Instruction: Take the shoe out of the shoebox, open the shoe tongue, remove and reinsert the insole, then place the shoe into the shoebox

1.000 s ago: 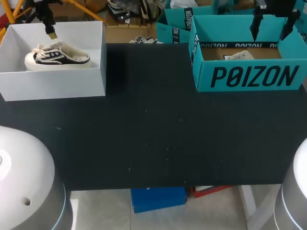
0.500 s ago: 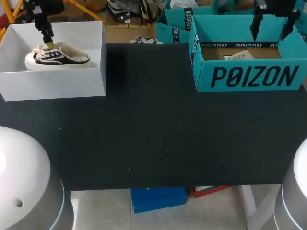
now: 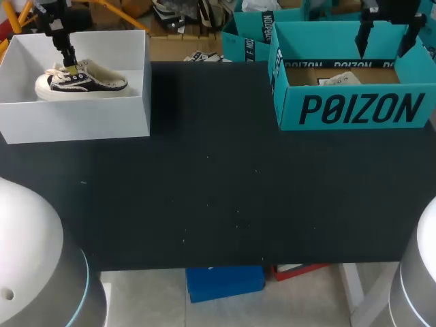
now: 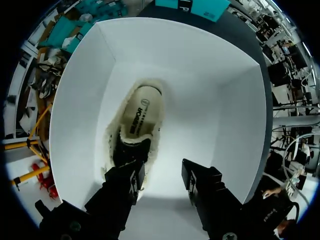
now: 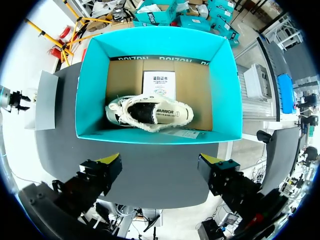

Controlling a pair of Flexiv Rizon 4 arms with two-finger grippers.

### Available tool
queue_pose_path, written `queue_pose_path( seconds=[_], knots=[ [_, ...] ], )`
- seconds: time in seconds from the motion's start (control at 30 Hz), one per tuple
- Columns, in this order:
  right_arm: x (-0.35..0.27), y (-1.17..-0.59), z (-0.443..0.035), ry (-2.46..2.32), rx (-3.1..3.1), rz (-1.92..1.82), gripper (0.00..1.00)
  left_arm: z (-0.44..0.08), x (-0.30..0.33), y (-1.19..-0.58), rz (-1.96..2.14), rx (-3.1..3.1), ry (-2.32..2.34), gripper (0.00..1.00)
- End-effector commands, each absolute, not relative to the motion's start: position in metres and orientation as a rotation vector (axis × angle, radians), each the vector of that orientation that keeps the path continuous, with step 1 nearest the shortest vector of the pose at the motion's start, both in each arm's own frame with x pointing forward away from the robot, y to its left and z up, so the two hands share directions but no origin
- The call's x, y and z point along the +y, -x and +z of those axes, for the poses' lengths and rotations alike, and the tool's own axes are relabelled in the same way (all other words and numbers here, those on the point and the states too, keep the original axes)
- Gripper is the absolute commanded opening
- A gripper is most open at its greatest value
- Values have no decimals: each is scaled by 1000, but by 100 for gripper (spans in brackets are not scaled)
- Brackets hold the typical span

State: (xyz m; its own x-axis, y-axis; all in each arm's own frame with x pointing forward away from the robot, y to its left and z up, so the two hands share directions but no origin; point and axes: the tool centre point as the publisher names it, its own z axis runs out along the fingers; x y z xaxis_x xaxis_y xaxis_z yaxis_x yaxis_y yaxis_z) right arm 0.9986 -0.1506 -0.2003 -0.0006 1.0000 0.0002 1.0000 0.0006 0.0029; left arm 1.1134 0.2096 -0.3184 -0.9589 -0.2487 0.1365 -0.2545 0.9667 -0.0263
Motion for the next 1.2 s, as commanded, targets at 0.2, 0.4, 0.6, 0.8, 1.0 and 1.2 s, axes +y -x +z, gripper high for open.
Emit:
queue_pose_path(
  seconds=[0.2, 0.4, 0.6, 0.8, 1.0, 1.2],
  knots=[
    [-150, -999, -200, -2220, 2221, 1, 100, -337, 209, -1122, 52, -2923, -370, 46],
    [-150, -999, -200, -2220, 2221, 1, 100, -347, 209, -1118, 34, -2912, -364, 45],
    [-150, -999, -200, -2220, 2221, 1, 100, -358, 211, -1116, 15, -2898, -364, 44],
    [-150, -999, -200, -2220, 2221, 1, 100, -373, 212, -1116, -2, -2881, -353, 45],
    [-150, -999, -200, -2220, 2221, 1, 100, -384, 214, -1118, -3, -2877, -333, 46],
    [-150, -999, -200, -2220, 2221, 1, 100, -392, 214, -1121, -14, -2871, -326, 46]
  ],
)
